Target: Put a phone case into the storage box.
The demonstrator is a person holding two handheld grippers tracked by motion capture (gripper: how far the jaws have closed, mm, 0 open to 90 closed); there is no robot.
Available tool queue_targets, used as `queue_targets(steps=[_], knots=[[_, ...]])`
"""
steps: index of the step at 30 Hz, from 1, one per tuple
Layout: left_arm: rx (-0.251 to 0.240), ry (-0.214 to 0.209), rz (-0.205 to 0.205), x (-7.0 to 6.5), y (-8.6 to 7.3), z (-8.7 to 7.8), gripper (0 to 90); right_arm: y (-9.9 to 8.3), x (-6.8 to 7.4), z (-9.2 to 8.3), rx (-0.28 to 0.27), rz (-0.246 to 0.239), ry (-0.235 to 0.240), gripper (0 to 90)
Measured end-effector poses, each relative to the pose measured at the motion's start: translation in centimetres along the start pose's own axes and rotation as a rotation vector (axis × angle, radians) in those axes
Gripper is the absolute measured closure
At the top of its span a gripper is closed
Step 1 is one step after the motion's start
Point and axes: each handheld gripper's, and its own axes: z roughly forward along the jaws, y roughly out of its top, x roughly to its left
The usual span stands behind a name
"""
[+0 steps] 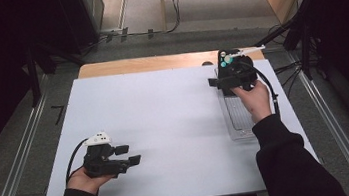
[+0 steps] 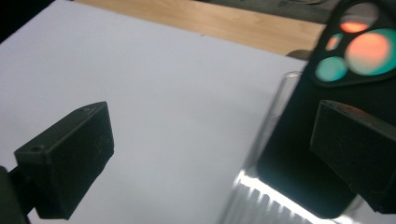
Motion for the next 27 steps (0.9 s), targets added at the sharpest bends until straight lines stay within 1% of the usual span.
queue_targets(steps=[3,4,5,8,9,10,11,13,17,20,24,27], knots=[[0.000,-0.006,-0.007,0.1,0.0,0.0,33.4,-0.6,1.0,-0.5,0.012,-0.016,0.051,0.0],[0.001,-0.008,-0.007,0.1,0.0,0.0,33.3,-1.0,1.4,-0.7,0.014,-0.031,0.067,7.6],[0.004,-0.008,-0.005,0.1,0.0,0.0,33.4,-1.3,1.8,-0.9,0.022,-0.048,0.075,13.4],[0.004,-0.010,-0.005,0.2,0.0,0.0,33.3,-2.3,3.1,-1.3,0.049,-0.117,0.094,13.5],[0.002,-0.013,-0.005,0.2,0.0,0.0,33.3,-2.7,3.6,-1.5,0.050,-0.126,0.108,13.6],[0.003,-0.015,-0.004,0.2,0.0,0.0,33.4,-3.1,4.0,-1.7,0.056,-0.135,0.139,14.0],[0.003,-0.016,-0.001,0.1,0.1,0.0,33.3,-3.3,4.2,-1.9,0.058,-0.143,0.154,14.6],[0.007,-0.014,0.003,0.1,0.1,-0.1,33.4,-4.0,4.8,-2.3,0.070,-0.154,0.197,19.0],[0.005,-0.024,0.007,0.0,0.1,-0.1,33.3,-5.2,5.4,-2.9,0.087,-0.156,0.266,19.6],[0.005,-0.029,0.008,-0.2,0.0,-0.1,33.3,-6.3,5.7,-3.3,0.085,-0.165,0.296,21.2],[0.001,-0.026,0.012,-0.5,-0.2,-0.3,33.3,-7.7,6.2,-3.9,0.089,-0.217,0.305,21.6],[0.000,-0.029,0.017,-0.6,-0.4,-0.5,33.3,-8.8,6.3,-4.4,0.092,-0.227,0.325,21.6]])
